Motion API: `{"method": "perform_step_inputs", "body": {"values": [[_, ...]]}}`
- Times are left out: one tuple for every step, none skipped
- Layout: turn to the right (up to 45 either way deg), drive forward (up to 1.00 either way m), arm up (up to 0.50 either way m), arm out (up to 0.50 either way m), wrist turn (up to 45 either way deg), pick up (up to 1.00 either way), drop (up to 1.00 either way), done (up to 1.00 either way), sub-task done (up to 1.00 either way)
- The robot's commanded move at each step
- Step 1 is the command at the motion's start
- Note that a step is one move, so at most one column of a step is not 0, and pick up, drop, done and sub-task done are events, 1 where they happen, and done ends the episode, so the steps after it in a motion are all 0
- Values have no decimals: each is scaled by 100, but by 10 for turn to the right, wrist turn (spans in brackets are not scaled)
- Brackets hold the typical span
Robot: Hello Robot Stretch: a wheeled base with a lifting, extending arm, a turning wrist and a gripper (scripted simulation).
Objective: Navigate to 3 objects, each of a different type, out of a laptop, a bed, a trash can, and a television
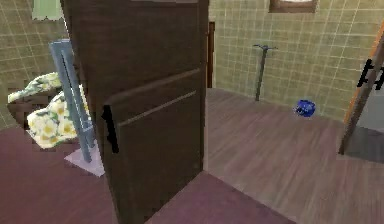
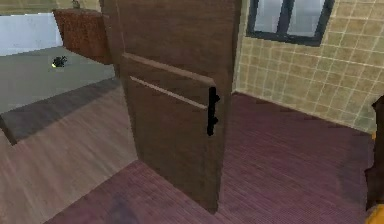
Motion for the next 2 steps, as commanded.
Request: {"method": "perform_step_inputs", "body": {"values": [[330, 0, 0, 0, 0, 0, 0, 0, 0], [0, 100, 0, 0, 0, 0, 0, 0, 0]]}}
